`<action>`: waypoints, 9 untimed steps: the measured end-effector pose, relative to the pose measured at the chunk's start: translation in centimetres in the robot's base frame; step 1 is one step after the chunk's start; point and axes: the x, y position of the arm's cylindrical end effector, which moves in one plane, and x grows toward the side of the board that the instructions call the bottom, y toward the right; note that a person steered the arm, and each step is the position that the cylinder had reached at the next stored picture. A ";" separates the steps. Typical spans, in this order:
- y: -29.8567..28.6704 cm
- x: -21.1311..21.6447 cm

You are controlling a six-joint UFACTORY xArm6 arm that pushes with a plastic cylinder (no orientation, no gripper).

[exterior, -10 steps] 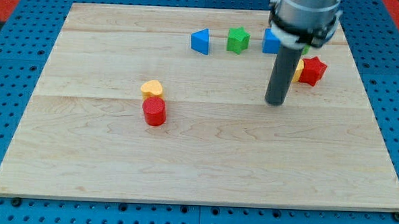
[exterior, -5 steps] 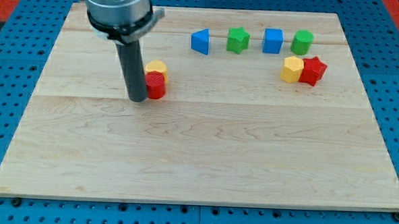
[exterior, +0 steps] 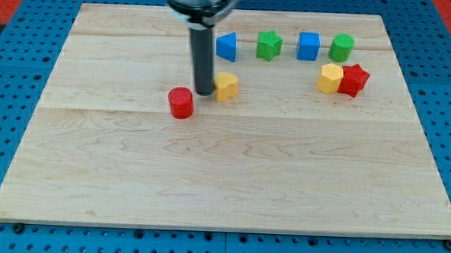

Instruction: Push the yellow heart to the left of the yellow hexagon

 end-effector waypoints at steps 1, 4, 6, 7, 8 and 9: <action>2.9 0.3; 6.3 -3.1; 6.6 -3.5; 10.0 -3.4; 11.4 -1.1; 12.5 0.6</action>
